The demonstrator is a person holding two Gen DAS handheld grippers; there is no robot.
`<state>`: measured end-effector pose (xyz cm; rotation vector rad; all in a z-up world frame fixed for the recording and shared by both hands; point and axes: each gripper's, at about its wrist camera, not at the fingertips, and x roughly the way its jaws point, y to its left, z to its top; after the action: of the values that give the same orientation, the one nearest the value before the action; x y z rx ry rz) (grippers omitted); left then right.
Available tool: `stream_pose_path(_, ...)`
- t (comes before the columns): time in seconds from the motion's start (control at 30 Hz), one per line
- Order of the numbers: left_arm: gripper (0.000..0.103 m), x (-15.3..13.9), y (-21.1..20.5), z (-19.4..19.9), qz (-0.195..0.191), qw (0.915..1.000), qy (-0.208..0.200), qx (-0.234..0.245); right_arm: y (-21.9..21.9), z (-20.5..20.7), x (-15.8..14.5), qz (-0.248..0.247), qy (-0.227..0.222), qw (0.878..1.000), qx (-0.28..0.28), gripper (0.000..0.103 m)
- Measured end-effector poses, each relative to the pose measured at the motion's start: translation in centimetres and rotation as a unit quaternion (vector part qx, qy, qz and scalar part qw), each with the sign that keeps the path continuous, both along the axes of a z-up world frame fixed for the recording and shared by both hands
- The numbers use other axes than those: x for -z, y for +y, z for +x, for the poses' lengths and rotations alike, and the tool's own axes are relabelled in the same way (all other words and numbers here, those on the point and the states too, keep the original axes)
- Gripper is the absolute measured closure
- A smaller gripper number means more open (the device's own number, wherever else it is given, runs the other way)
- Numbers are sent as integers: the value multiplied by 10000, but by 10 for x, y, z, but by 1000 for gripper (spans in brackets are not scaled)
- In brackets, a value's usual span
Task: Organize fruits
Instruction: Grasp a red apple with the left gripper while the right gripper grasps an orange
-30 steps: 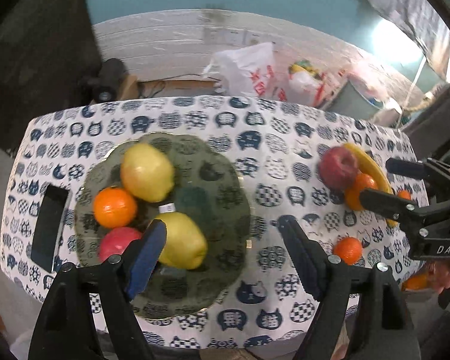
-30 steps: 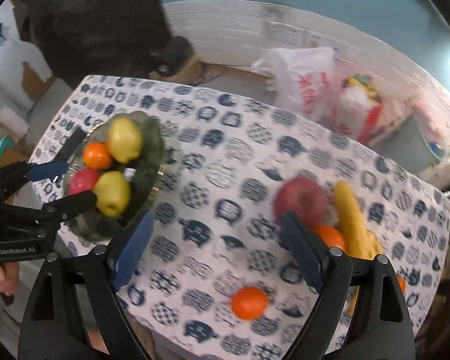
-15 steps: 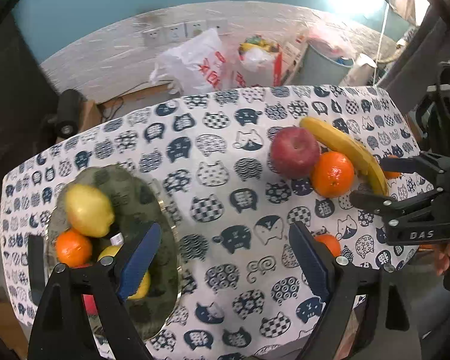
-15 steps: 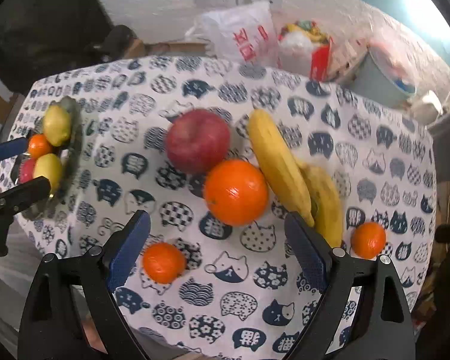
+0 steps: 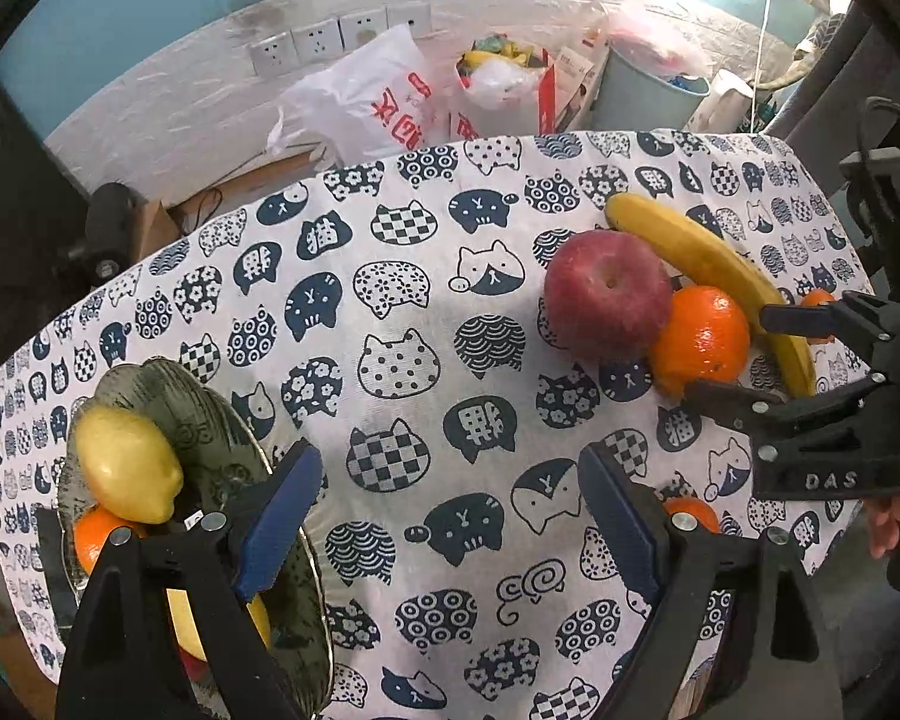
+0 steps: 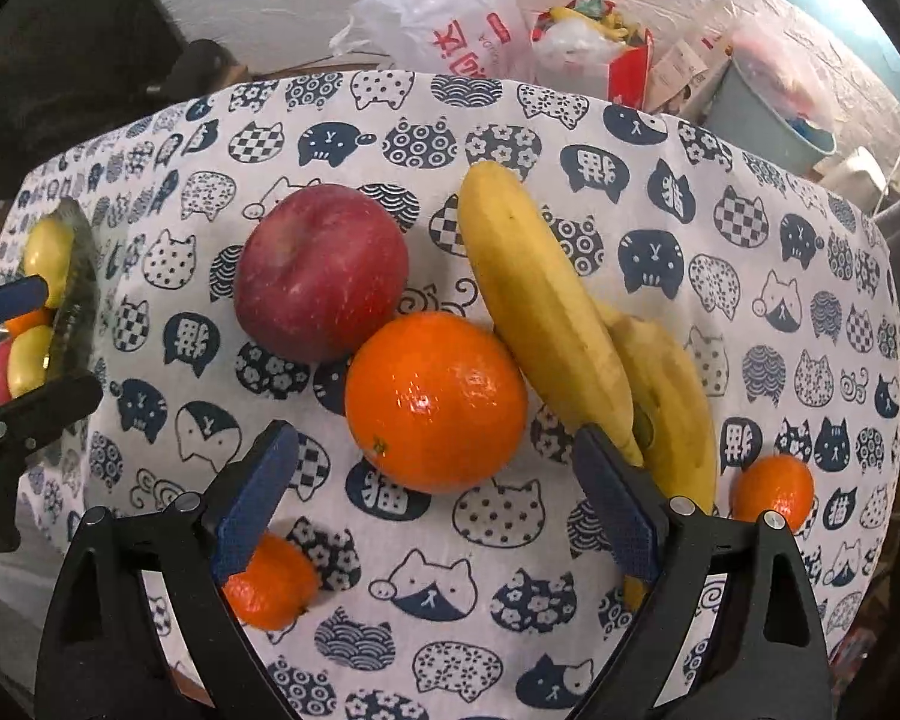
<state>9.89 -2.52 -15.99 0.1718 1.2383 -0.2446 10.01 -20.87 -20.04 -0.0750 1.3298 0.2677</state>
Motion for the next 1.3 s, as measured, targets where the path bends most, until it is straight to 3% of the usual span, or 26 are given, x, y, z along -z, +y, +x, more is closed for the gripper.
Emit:
stream_pose_path(0.4, 14, 11, -10, 20, -138, 9997, 176, -35, -21, 8, 14, 498, 302, 9962, 654, 10)
stream_pose_path(0.57, 14, 14, -14, 25, -168, 9995, 250, -35, -11, 6, 13, 335, 282, 9974, 565, 10)
stream_pose_path(0.67, 14, 15, -17, 28, -194, 9994, 272, -47, -3, 3, 9, 577, 319, 9968, 460, 17)
stream_pose_path(0.87, 14, 18, -23, 30, -185, 9994, 300, -32, 1, 15, 18, 588, 339, 9966, 469, 17)
stream_pose_path(0.9, 14, 18, -23, 31, -186, 9994, 306, -37, 1, 16, 21, 565, 346, 9968, 441, 19)
stream_pose_path(0.97, 14, 18, -23, 33, -202, 9992, 323, -70, 0, 18, 24, 546, 321, 9973, 373, 33)
stream_pose_path(1.0, 14, 18, -22, 34, -221, 9992, 334, -86, 1, 18, 24, 589, 309, 9972, 333, 34)
stream_pose_path(1.3, 14, 17, -40, 49, -567, 9973, 441, -178, -17, -7, 8, 743, 294, 9968, -44, 36)
